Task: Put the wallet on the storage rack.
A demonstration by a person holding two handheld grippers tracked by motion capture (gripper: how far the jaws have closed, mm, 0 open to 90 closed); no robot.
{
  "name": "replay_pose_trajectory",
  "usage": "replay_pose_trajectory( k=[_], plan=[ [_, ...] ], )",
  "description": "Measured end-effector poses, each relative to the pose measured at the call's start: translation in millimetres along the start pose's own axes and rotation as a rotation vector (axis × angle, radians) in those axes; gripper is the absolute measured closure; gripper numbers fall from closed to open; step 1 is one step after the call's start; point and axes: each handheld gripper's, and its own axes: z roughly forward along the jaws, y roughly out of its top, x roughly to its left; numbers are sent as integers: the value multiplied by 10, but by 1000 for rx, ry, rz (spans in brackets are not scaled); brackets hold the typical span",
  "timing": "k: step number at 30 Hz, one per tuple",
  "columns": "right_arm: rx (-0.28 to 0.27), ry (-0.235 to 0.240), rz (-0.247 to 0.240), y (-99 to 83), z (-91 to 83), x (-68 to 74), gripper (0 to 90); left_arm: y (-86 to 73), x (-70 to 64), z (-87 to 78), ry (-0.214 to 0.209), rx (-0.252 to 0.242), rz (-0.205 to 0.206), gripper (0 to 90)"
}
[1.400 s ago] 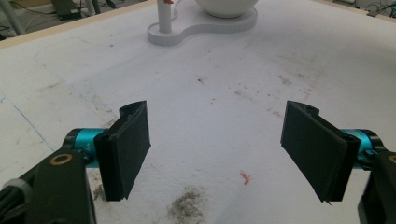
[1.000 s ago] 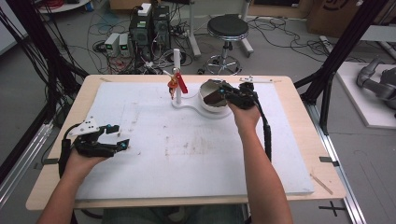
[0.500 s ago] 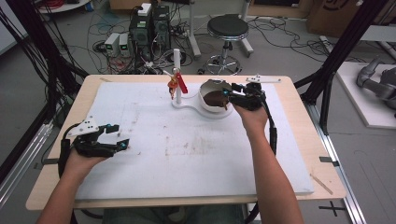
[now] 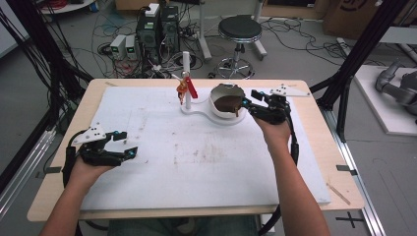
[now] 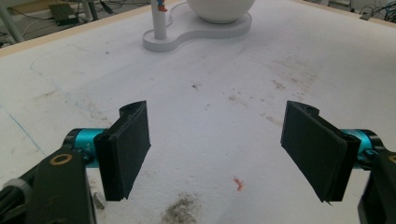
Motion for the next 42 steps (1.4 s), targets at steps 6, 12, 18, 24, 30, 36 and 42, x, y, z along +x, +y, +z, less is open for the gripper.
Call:
replay_pose_trajectory(
  k=[6, 12, 18, 24, 30, 36, 42],
  plan=[
    [-25, 22, 0, -73, -180, 30, 419, 12, -5, 18, -6, -4, 1, 238],
    [-44, 45, 1, -176, -374, 99, 391, 38, -21, 45, -19, -8, 8, 238],
    [-65, 68, 9, -346, -523, 153, 380, 74, -31, 90, -34, -26, 12, 238],
    [-51, 70, 19, -595, -600, 191, 349, 106, -65, 158, -71, -42, 4, 238],
    [-30, 95, 27, -773, -630, 235, 323, 114, -69, 172, -74, -54, -1, 238],
    [-34, 111, 16, -904, -691, 240, 291, 112, -62, 170, -76, -57, -4, 238],
    [10, 95, -8, -1011, -689, 180, 200, 111, -50, 149, -70, -63, -9, 236]
  ],
)
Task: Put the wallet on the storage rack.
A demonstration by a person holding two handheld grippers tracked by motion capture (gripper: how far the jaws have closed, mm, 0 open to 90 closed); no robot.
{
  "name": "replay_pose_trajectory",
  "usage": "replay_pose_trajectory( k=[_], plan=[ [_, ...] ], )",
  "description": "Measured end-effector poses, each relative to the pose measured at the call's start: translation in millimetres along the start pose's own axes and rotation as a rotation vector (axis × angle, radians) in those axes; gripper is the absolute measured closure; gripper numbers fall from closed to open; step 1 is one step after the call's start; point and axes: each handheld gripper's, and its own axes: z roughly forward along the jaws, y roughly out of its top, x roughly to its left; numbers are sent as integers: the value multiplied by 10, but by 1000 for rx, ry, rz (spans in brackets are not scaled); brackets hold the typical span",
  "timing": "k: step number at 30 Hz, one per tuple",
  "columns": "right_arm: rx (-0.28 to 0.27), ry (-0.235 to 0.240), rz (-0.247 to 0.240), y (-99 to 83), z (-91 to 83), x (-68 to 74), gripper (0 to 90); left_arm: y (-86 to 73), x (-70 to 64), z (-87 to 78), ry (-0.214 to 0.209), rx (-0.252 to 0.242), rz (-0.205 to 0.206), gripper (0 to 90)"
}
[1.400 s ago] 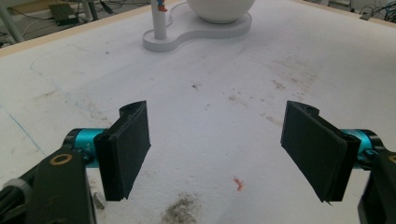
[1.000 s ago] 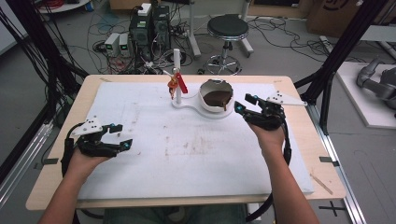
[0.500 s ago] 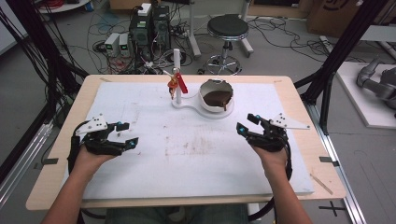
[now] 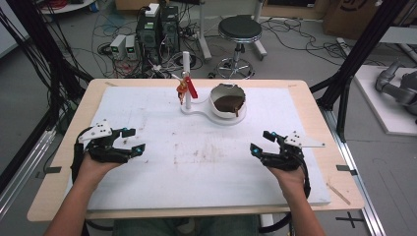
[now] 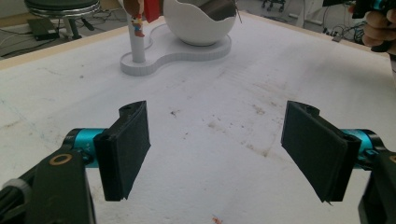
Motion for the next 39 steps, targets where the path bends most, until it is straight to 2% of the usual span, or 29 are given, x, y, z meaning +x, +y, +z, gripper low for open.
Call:
replay_pose_trajectory(
  k=[13, 22, 27, 39],
  plan=[
    [74, -31, 7, -107, 6, -141, 189, -25, 24, 32, -5, 4, -7, 233],
    [70, -59, 20, -119, -50, -176, 189, -24, 17, 49, -7, 5, 2, 233],
    [76, -57, 13, -130, -31, -187, 189, -27, 23, 50, -3, 10, -1, 233],
    [77, -63, 37, -139, -27, -231, 189, -36, 25, 57, -6, 22, 1, 233]
  ],
)
